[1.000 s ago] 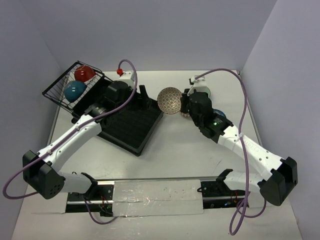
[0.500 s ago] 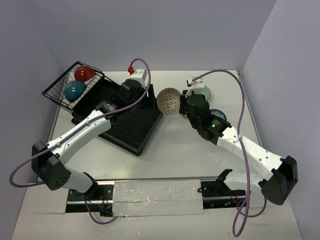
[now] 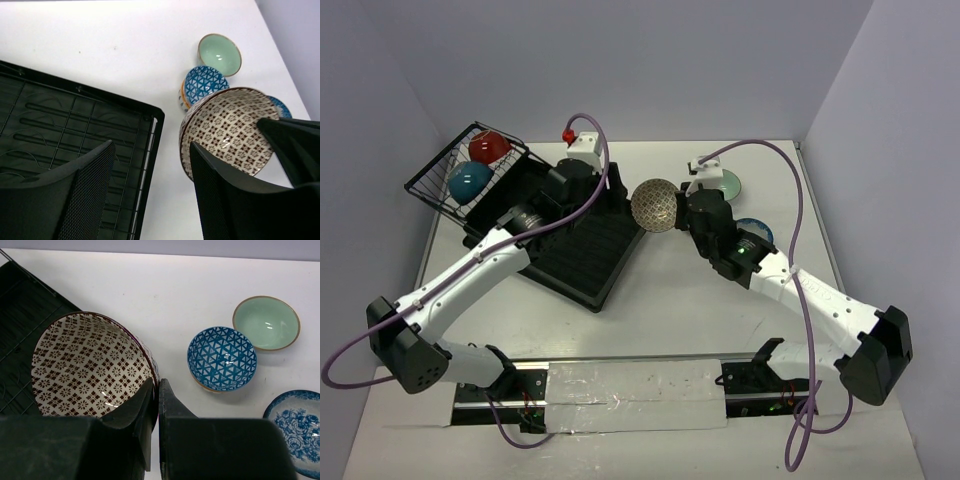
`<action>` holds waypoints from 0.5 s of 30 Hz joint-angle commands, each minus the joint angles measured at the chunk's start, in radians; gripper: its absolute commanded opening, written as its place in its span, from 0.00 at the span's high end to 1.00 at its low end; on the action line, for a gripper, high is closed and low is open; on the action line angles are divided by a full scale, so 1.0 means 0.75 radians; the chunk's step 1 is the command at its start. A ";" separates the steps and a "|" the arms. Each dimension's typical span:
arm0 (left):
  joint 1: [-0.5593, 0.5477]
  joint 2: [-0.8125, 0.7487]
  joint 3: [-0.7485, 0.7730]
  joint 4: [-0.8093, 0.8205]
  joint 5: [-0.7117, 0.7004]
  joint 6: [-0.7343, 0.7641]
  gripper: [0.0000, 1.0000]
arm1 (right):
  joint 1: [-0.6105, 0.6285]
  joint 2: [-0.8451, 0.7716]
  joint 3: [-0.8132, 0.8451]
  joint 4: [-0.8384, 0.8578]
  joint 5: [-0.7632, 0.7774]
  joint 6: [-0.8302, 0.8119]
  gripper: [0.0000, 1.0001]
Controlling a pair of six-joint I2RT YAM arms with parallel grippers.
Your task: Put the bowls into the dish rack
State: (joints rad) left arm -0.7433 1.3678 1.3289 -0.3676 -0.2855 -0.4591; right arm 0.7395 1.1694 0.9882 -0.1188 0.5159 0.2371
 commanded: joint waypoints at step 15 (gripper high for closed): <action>-0.013 0.160 0.098 0.083 0.162 0.062 0.50 | 0.012 -0.007 0.014 0.150 0.005 0.040 1.00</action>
State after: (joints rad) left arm -0.7479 1.4826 1.3369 -0.3408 -0.1768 -0.4366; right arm 0.7403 1.1728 0.9882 -0.1146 0.5079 0.2424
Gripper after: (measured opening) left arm 0.514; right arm 0.111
